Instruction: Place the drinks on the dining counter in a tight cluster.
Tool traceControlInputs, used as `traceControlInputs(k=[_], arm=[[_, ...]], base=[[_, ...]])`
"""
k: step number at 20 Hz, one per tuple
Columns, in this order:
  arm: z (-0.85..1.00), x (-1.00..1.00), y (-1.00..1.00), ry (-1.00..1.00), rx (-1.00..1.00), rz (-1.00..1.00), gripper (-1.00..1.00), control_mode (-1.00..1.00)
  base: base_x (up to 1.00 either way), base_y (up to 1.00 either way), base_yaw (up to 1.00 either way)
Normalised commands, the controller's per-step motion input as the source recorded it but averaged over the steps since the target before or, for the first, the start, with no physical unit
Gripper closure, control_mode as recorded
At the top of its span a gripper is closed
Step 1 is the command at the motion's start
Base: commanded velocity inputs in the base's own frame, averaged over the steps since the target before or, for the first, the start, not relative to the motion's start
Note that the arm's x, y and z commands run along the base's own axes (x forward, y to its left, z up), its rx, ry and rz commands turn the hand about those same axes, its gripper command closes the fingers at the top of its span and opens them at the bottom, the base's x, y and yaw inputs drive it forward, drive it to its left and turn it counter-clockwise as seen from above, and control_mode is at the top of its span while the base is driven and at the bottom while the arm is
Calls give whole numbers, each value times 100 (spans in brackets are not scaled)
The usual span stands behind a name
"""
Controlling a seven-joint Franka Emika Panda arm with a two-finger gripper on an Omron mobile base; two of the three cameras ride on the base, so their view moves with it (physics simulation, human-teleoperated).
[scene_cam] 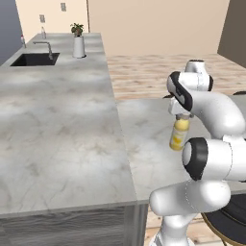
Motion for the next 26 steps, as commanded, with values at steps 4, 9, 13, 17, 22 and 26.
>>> traceControlInputs(k=[4,9,13,17,22,26], arm=[[-11,4,0,-10,-1,0,100,-100],[-15,8,0,-1,-7,0,100,-100],[-16,3,0,0,-11,0,100,-100],[0,11,0,5,-10,0,100,-100],[-1,7,0,0,0,0,100,-100],[0,33,1,6,0,0,100,-100]], base=[[0,0,0],[0,0,0],[0,0,0],[0,0,0],[0,0,0],[0,0,0]])
